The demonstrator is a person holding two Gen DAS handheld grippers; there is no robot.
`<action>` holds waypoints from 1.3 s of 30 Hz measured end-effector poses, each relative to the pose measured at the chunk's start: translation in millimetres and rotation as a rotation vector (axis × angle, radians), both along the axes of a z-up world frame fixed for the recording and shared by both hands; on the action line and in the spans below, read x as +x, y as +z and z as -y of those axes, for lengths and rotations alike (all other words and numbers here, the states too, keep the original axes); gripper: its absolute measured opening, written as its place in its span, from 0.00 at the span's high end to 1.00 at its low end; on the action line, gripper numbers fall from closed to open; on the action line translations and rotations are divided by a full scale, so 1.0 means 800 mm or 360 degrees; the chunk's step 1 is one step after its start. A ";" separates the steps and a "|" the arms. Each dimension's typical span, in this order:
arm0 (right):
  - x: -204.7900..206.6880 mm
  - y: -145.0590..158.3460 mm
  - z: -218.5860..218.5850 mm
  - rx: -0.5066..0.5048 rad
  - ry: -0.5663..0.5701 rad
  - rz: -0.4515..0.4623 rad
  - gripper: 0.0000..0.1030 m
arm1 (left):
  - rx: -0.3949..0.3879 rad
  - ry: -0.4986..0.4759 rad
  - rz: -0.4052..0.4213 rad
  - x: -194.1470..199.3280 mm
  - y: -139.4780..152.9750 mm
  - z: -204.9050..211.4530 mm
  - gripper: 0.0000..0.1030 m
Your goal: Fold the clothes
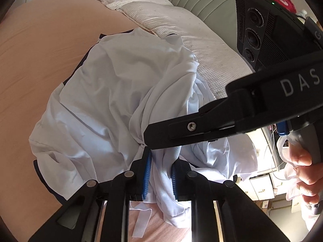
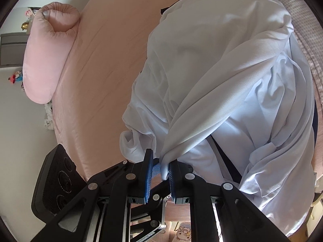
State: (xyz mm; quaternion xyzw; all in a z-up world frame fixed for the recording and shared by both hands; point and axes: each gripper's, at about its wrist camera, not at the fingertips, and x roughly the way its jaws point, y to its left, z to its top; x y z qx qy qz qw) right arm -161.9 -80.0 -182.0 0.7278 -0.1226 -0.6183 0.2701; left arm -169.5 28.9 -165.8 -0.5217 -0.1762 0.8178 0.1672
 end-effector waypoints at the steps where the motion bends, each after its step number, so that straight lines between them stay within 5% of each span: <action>1: 0.002 0.001 -0.002 0.0002 -0.0003 0.0007 0.84 | -0.0030 -0.0015 0.0006 0.001 0.003 -0.005 0.88; 5: 0.013 -0.007 -0.004 0.0040 -0.0078 0.0031 0.82 | -0.0141 -0.0056 -0.0005 -0.003 0.004 -0.018 0.89; 7: 0.006 -0.007 -0.017 0.0119 -0.0123 -0.0022 0.57 | -0.0146 -0.0051 0.0022 -0.006 0.000 -0.017 0.89; 9: -0.002 -0.006 -0.033 0.0166 -0.0187 -0.0061 0.48 | -0.0151 -0.0046 0.0049 -0.009 -0.004 -0.017 0.89; 17: -0.023 -0.008 -0.063 0.0184 -0.0312 -0.0134 0.48 | -0.0178 -0.0051 0.0148 -0.023 -0.020 -0.018 0.88; 30: -0.024 -0.029 -0.017 0.0243 -0.0167 -0.0210 0.49 | -0.0292 -0.0122 0.0255 -0.048 -0.030 -0.036 0.88; 39: -0.006 -0.026 -0.015 0.0218 -0.0106 -0.0321 0.77 | -0.0223 -0.0235 0.0313 -0.056 -0.036 -0.034 0.88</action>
